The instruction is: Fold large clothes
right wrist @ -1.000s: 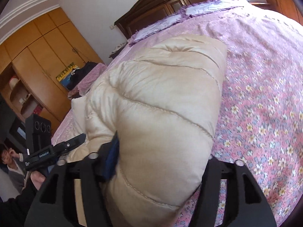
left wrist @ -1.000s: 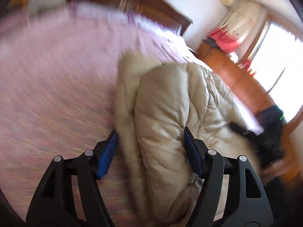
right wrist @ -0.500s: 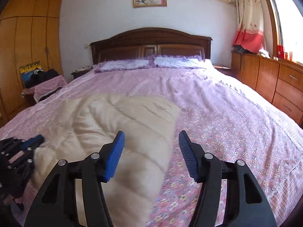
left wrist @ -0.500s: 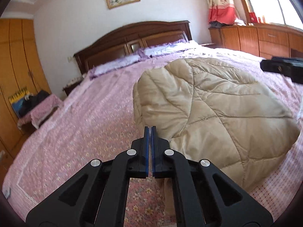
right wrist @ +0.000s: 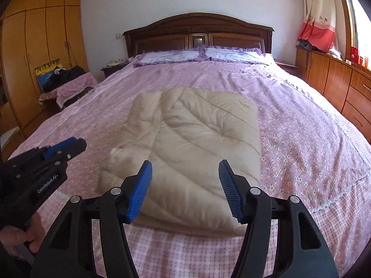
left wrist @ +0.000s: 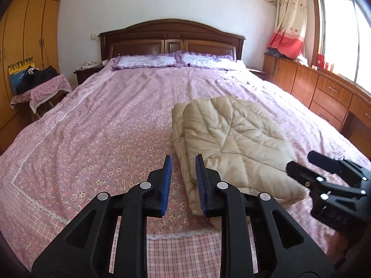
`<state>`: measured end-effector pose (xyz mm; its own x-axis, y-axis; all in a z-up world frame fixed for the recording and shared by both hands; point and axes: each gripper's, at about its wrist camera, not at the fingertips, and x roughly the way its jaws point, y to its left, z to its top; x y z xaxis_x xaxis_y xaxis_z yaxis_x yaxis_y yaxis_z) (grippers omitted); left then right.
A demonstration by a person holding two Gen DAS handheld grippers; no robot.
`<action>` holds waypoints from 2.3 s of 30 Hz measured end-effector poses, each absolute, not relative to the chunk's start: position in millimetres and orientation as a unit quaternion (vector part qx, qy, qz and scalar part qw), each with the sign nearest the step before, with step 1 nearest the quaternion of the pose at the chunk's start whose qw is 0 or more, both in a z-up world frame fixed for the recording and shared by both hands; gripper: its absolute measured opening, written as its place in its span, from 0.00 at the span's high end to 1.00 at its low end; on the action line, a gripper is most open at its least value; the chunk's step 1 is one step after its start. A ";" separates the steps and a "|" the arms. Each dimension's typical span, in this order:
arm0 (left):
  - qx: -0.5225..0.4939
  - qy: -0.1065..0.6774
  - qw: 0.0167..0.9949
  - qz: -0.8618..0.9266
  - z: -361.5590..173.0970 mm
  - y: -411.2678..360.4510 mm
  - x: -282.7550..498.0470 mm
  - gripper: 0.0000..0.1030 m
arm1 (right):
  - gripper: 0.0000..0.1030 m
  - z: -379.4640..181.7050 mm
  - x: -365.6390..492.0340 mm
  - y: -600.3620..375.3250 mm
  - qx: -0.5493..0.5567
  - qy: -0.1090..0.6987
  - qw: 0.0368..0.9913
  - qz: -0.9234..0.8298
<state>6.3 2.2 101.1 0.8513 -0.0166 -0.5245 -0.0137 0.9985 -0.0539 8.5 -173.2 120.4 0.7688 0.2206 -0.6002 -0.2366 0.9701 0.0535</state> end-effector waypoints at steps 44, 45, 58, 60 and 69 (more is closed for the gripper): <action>0.033 0.380 0.925 0.010 -38.5 -4.6 -80.5 0.44 | 0.08 -13.9 -68.0 -165.8 -0.077 0.400 0.911 0.067; 0.031 0.379 0.925 0.010 -37.4 -4.9 -78.8 0.43 | 0.08 -13.6 -68.1 -165.4 -0.077 0.399 0.911 0.066; 0.027 0.372 0.928 0.016 -37.5 -0.6 -79.8 0.38 | 0.05 -16.8 -79.5 -160.7 -0.065 0.366 0.927 0.037; 0.023 0.373 0.927 0.016 -37.5 -1.0 -80.8 0.37 | 0.05 -16.3 -79.1 -161.0 -0.065 0.365 0.928 0.036; 0.021 0.375 0.927 0.017 -34.5 0.3 -81.4 0.35 | 0.05 -17.3 -79.9 -161.6 -0.064 0.362 0.929 0.034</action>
